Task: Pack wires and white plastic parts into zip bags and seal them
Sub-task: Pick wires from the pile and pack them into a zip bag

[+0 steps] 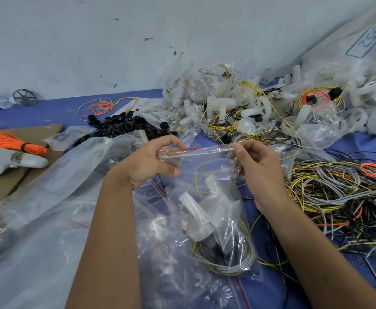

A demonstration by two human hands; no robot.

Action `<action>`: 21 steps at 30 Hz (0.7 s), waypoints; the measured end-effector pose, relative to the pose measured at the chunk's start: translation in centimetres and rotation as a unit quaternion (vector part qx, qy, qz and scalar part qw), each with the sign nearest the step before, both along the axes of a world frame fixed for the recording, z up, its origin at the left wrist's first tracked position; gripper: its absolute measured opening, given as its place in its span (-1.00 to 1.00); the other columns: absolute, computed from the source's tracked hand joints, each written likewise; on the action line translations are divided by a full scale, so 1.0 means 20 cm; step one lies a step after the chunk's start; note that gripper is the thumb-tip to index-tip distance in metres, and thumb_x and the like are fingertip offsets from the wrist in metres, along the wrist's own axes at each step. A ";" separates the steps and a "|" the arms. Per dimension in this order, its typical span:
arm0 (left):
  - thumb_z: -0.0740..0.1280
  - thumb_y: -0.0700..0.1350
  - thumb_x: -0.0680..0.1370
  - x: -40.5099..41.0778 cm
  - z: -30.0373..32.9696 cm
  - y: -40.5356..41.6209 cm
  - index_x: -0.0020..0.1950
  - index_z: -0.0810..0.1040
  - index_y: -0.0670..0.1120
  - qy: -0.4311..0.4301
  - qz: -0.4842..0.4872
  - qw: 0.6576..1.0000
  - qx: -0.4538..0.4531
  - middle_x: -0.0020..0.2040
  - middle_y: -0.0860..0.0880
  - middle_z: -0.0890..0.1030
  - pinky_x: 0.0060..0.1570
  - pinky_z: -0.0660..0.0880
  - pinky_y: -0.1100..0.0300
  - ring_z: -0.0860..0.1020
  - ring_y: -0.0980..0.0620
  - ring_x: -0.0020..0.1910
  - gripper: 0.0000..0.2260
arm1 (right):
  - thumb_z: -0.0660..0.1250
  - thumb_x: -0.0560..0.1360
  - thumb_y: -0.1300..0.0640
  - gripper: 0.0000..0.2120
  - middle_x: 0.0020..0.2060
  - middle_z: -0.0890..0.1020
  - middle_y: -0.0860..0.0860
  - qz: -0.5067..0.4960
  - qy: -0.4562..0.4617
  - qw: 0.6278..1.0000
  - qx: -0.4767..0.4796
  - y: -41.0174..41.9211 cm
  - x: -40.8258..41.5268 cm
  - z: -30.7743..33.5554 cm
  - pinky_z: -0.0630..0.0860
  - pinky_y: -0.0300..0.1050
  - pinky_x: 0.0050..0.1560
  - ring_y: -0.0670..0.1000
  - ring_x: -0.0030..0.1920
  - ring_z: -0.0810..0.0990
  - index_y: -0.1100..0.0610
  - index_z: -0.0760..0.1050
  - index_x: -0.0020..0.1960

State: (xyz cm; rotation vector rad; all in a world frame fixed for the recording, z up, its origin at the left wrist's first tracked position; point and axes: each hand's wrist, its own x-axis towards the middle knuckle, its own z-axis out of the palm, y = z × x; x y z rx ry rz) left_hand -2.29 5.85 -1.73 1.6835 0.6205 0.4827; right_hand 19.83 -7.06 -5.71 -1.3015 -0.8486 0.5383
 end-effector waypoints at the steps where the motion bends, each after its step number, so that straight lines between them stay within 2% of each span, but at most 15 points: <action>1: 0.54 -0.30 0.35 0.01 0.00 -0.01 -0.04 0.62 0.02 -0.001 0.005 1.000 0.002 -0.05 -0.06 0.60 -0.11 0.55 0.25 0.56 0.05 -0.10 -0.70 | 0.35 0.62 0.13 -0.87 -0.18 0.70 0.11 0.005 -0.005 1.000 0.004 0.00 0.00 0.00 0.53 -0.06 -0.19 -0.03 -0.25 0.58 0.10 0.63 -0.08; 4: 0.55 -0.09 0.41 0.05 0.02 -0.04 -0.16 0.61 0.04 0.004 0.036 0.999 0.001 -0.10 -0.01 0.66 -0.10 0.48 0.19 0.59 0.09 -0.11 -0.86 | 0.36 0.61 0.15 -0.88 -0.22 0.70 0.08 0.005 0.007 1.000 0.008 0.00 0.00 0.00 0.51 -0.16 -0.23 -0.06 -0.30 0.55 0.16 0.62 -0.07; 7: 0.61 -0.04 0.39 0.05 0.02 -0.03 -0.18 0.62 0.02 0.014 0.057 0.998 0.008 -0.16 -0.05 0.66 -0.12 0.44 0.14 0.58 0.05 -0.16 -0.81 | 0.38 0.60 0.17 -0.89 -0.24 0.69 0.07 -0.001 0.034 0.999 0.010 0.00 0.00 0.01 0.52 -0.24 -0.29 -0.08 -0.35 0.53 0.17 0.62 -0.08; 9: 0.58 -0.02 0.34 0.04 0.02 -0.04 -0.21 0.64 0.01 0.013 0.075 0.997 0.006 -0.15 -0.10 0.65 -0.10 0.45 0.13 0.55 0.02 -0.16 -0.84 | 0.43 0.57 0.15 -0.88 -0.26 0.69 0.09 -0.011 0.043 0.999 0.010 0.00 0.00 0.01 0.53 -0.25 -0.29 -0.07 -0.34 0.54 0.16 0.64 -0.12; 12: 0.60 -0.09 0.29 0.04 0.01 -0.02 -0.28 0.65 0.00 0.018 0.106 0.994 0.010 -0.22 -0.09 0.63 -0.14 0.47 0.18 0.54 0.04 -0.22 -0.85 | 0.48 0.53 0.15 -0.90 -0.29 0.71 0.04 -0.020 0.058 0.998 0.010 0.00 0.01 0.01 0.55 -0.27 -0.29 -0.09 -0.33 0.58 0.14 0.67 -0.15; 14: 0.60 -0.21 0.35 0.03 -0.01 0.00 -0.32 0.64 -0.01 0.034 0.109 0.993 0.015 -0.29 -0.04 0.64 -0.24 0.44 0.23 0.52 0.08 -0.31 -0.82 | 0.48 0.52 0.18 -0.90 -0.32 0.71 -0.02 -0.014 0.063 0.998 0.016 0.00 0.01 0.02 0.54 -0.30 -0.29 -0.13 -0.35 0.59 0.10 0.68 -0.18; 16: 0.58 -0.33 0.38 0.02 -0.02 0.01 -0.28 0.62 -0.03 0.046 0.116 0.992 0.024 -0.29 -0.01 0.65 -0.26 0.46 0.24 0.53 0.07 -0.30 -0.76 | 0.49 0.52 0.19 -0.85 -0.32 0.71 -0.05 -0.005 0.051 0.998 0.019 -0.01 0.01 0.02 0.53 -0.31 -0.27 -0.14 -0.35 0.58 0.05 0.70 -0.22; 18: 0.56 -0.38 0.39 0.02 -0.01 0.00 -0.19 0.60 -0.09 0.044 0.113 0.992 0.041 -0.24 0.00 0.67 -0.16 0.53 0.22 0.59 0.09 -0.23 -0.76 | 0.48 0.53 0.19 -0.81 -0.27 0.73 -0.04 -0.007 0.028 0.999 0.014 -0.01 0.00 0.02 0.58 -0.25 -0.21 -0.13 -0.29 0.62 -0.01 0.71 -0.23; 21: 0.56 -0.33 0.41 0.06 0.06 -0.02 -0.06 0.60 -0.15 -0.024 0.110 0.990 0.081 -0.13 -0.06 0.65 -0.05 0.59 0.24 0.61 0.08 -0.14 -0.78 | 0.45 0.55 0.18 -0.86 -0.21 0.74 0.06 -0.017 -0.016 1.000 0.007 0.00 0.00 0.01 0.63 0.01 -0.10 -0.02 -0.22 0.64 0.03 0.72 -0.16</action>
